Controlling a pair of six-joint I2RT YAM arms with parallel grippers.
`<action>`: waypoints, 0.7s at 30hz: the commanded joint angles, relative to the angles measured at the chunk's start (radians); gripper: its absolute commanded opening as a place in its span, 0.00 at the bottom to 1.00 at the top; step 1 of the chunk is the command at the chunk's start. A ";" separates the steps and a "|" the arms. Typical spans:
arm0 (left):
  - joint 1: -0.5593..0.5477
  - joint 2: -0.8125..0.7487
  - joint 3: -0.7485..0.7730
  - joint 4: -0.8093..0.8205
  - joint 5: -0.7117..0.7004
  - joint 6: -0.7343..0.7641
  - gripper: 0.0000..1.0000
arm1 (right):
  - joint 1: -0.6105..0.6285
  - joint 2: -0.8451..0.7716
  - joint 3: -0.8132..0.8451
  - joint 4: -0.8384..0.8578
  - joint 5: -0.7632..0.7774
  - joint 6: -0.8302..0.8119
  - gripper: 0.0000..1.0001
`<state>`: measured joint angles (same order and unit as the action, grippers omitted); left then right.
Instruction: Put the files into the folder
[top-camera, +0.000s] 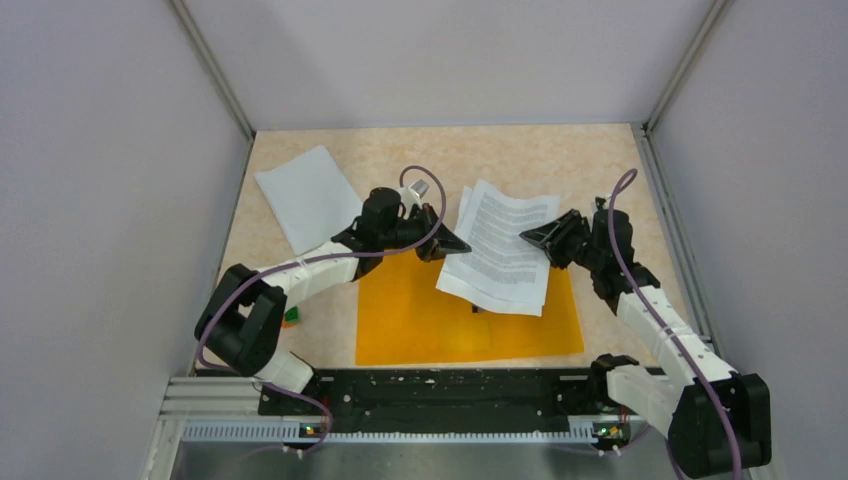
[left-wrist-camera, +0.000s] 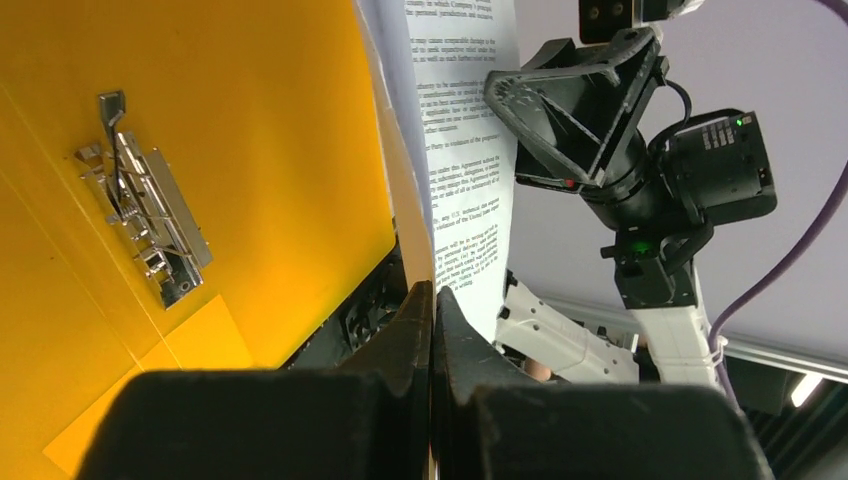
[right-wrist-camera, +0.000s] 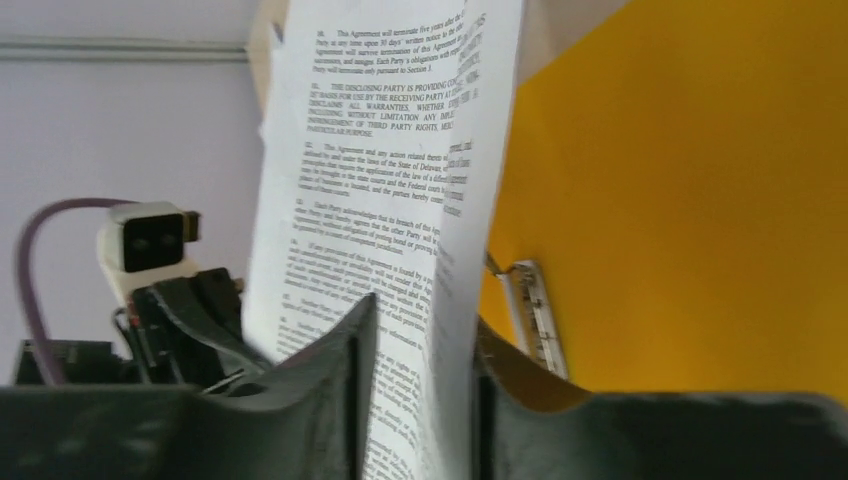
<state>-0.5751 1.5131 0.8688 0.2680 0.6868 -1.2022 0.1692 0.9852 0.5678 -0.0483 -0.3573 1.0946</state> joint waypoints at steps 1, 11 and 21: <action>-0.057 0.028 -0.001 0.071 -0.039 0.043 0.00 | -0.016 -0.034 0.001 -0.121 0.037 -0.137 0.26; -0.234 0.152 0.111 -0.144 -0.215 0.181 0.03 | -0.017 -0.020 0.053 -0.247 0.180 -0.504 0.00; -0.348 0.312 0.269 -0.424 -0.383 0.260 0.20 | -0.015 -0.001 0.030 -0.186 0.270 -0.680 0.00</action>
<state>-0.9070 1.7878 1.0771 -0.0433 0.3824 -0.9913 0.1604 0.9901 0.5655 -0.2993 -0.1368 0.4969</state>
